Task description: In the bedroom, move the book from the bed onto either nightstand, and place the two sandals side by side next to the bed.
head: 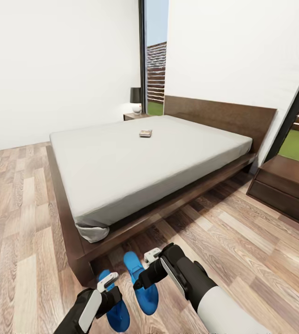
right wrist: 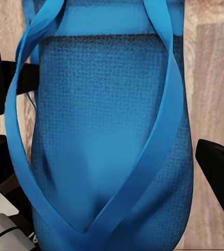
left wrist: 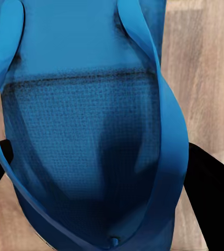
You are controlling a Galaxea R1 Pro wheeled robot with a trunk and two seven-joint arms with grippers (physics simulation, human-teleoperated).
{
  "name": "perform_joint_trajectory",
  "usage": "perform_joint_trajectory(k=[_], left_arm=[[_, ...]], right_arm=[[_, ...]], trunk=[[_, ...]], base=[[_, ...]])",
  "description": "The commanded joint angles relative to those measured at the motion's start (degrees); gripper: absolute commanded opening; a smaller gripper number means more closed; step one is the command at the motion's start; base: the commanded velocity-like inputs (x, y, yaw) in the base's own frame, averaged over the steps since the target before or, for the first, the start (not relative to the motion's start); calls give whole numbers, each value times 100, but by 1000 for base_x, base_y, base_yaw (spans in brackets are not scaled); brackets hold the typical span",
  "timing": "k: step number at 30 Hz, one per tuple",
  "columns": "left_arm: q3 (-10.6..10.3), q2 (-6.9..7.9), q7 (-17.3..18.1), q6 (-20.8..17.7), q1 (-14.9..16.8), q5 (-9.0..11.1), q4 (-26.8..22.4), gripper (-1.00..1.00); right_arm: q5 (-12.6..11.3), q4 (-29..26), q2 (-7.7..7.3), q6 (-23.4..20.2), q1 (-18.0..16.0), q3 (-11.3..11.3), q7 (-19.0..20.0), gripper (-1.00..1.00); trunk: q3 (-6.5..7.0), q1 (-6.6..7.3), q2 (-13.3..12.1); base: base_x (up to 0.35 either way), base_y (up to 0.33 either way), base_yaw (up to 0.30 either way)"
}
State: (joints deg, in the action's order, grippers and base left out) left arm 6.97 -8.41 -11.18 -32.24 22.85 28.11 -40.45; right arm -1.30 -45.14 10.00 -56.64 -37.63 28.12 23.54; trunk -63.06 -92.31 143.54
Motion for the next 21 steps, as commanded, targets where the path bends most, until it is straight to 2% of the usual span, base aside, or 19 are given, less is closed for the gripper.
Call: perform_joint_trajectory(k=[1, 3, 11, 18, 21], left_arm=[[-149, -8, -46, -30, 50, 37, 9, -100], [-295, -12, -50, -29, 261, 42, 177, -100], [-327, -11, -51, -21, 500, 23, 456, -100], [-322, -6, -51, -7, 607, 56, 467, -100], [-314, -3, -51, 121, 823, 74, 536, -100]], right_arm=[[-27, -4, 0, -107, -26, -2, -9, -100], [-41, 118, 0, -336, -236, -28, 0, -100], [-64, 867, 0, -336, -839, -42, 33, -100], [-51, 1059, 0, -208, -1053, -45, 43, -100], [-71, 1234, 0, -168, -1154, -45, 45, -100]], trunk=[[-28, -1, 4], [-73, -6, 7], [-250, -27, 17], [-405, -45, 27], [-472, -53, 31]], base=[[0, 0, 5], [0, 0, 2], [0, 0, 0], [0, 0, 0], [0, 0, 0]])
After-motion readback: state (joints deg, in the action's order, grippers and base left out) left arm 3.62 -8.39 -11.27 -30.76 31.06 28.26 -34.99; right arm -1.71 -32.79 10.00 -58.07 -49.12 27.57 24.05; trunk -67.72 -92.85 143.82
